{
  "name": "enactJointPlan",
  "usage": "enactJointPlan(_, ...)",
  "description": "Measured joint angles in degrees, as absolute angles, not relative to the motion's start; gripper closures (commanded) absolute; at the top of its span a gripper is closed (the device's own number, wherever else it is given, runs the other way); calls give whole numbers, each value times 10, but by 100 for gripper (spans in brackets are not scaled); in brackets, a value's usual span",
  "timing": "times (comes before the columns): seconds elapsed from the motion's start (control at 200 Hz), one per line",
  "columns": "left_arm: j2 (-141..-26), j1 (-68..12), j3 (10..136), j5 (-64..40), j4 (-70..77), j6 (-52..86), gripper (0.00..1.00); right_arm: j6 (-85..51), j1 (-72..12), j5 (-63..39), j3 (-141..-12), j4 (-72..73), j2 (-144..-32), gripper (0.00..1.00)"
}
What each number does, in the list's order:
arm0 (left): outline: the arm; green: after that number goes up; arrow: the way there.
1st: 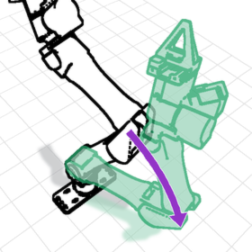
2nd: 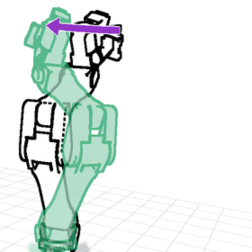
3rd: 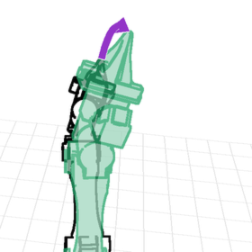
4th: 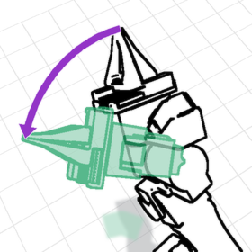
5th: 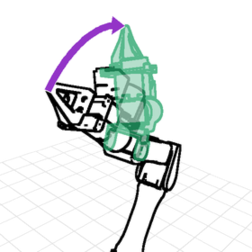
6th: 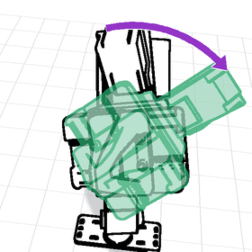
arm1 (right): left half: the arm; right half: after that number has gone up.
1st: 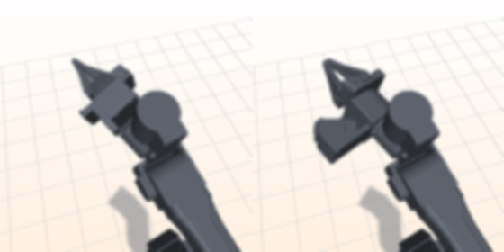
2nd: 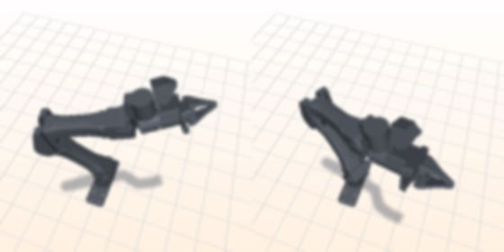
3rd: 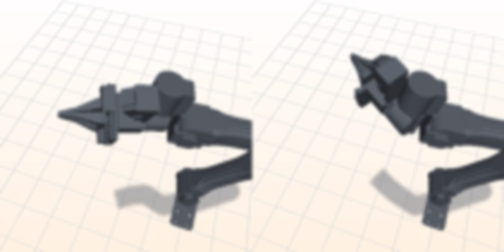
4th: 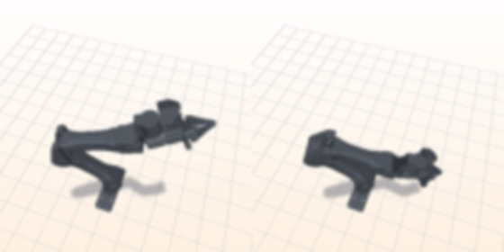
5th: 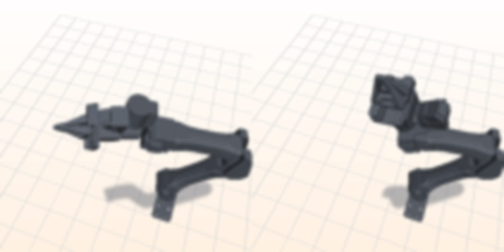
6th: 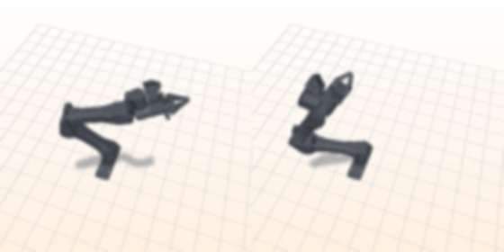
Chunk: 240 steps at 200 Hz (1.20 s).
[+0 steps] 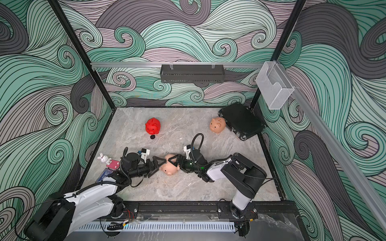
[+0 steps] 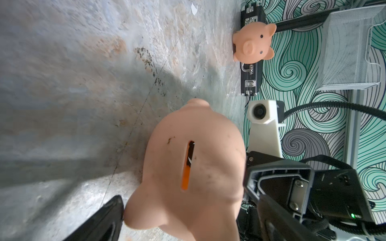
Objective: Open piggy banks
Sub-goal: Adjust the piggy bank at the center of the board.
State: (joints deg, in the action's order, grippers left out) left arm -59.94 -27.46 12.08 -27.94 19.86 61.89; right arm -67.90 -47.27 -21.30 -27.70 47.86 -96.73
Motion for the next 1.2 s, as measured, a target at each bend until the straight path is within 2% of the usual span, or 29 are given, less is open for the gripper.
enactJointPlan(0.55,-613,-281,114,-303,215,573,1,-679,-468,-217,-288,454,-963,11)
enactJointPlan(0.766,-626,-283,99,-314,244,562,7,-678,-467,-218,-289,451,-963,11)
enactJointPlan(1.201,-663,-283,89,-322,304,569,2,-678,-466,-219,-288,452,-963,12)
